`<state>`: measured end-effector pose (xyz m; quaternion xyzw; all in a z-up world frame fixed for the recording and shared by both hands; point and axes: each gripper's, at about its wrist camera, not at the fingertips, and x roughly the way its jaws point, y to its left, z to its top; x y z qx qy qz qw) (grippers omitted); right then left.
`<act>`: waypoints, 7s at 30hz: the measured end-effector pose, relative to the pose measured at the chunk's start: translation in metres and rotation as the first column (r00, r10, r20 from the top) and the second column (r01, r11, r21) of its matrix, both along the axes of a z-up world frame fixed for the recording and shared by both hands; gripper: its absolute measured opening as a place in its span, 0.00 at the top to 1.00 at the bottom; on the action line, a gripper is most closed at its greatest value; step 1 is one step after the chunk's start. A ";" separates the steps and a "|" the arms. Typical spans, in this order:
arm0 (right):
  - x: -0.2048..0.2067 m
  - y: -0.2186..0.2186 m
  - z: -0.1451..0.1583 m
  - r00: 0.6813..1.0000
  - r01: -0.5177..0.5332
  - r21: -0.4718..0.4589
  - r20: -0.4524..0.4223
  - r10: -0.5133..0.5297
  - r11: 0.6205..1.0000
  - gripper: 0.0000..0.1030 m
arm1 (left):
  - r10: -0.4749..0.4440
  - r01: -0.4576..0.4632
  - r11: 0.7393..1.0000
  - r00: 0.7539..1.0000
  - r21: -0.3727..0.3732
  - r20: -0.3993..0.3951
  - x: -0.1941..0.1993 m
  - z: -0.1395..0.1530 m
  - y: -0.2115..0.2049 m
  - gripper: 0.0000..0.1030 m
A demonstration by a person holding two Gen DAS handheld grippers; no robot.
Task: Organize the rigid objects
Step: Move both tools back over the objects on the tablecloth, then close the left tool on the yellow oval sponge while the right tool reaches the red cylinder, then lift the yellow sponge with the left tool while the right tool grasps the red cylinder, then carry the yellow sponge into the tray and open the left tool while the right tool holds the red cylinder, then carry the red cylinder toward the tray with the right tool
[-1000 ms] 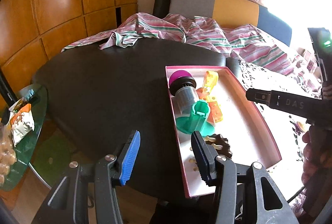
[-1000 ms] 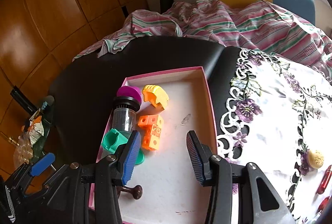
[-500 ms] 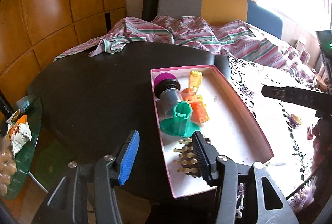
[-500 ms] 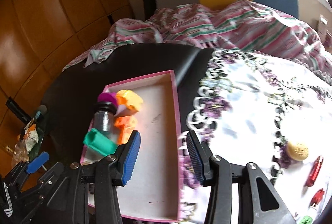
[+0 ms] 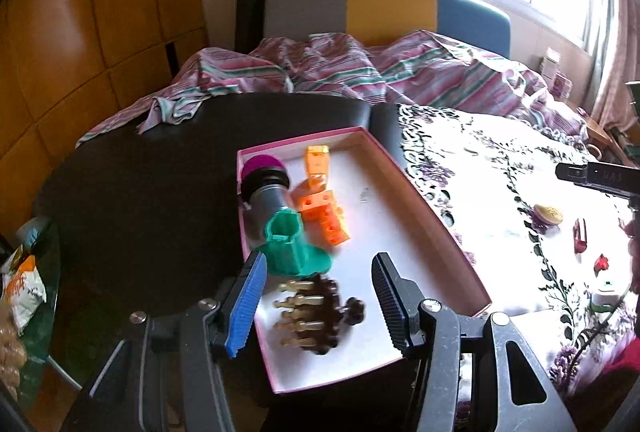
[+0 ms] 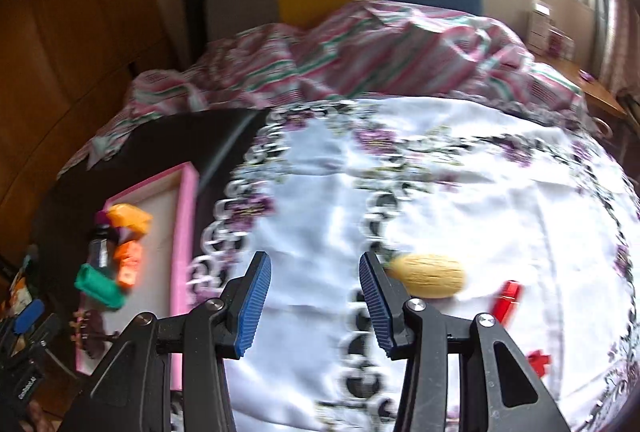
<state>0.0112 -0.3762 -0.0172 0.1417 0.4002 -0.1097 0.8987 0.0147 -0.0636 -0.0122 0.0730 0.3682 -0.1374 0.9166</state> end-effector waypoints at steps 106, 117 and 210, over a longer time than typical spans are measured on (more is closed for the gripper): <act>-0.017 -0.115 -0.096 0.929 0.248 0.082 -0.303 -0.213 0.965 0.75 | -0.525 0.528 0.849 0.847 0.014 -0.083 -0.023 -0.103 -0.225 0.58; -0.001 -0.083 -0.100 0.949 0.052 0.072 -0.314 -0.027 0.996 0.74 | -0.526 0.528 0.849 0.847 0.016 -0.070 -0.025 -0.103 -0.224 0.58; 0.005 -0.070 -0.098 0.944 -0.039 -0.073 -0.331 0.013 0.997 0.75 | -0.031 0.025 0.998 0.994 -0.051 -0.108 0.101 -0.057 -0.066 0.57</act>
